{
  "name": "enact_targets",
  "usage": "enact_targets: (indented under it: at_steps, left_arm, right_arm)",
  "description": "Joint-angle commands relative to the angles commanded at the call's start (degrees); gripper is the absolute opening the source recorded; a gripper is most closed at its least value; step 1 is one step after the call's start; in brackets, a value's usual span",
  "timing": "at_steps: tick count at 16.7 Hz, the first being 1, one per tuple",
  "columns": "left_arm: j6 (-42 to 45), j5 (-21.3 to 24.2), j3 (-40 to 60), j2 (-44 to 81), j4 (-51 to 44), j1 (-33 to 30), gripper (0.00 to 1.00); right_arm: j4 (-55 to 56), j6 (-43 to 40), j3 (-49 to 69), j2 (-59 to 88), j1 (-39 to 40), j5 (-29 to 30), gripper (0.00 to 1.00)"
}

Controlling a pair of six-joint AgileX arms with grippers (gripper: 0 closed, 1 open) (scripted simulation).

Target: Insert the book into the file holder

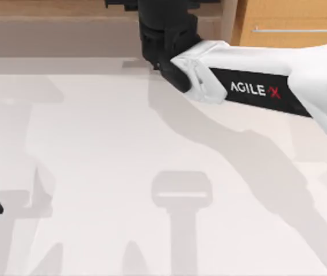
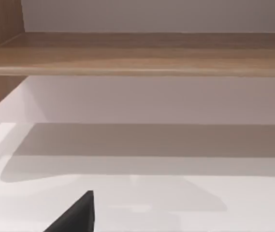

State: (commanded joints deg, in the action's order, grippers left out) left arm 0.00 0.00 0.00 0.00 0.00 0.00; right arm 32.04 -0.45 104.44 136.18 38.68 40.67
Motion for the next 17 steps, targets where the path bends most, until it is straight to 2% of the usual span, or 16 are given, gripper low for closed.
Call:
enact_targets:
  at_steps: [17]
  left_arm:
    - [0.0,0.0,0.0,0.0,0.0,0.0,1.00]
  right_arm:
    - [-2.7,0.1,1.7,-1.2,0.2,0.0,0.00]
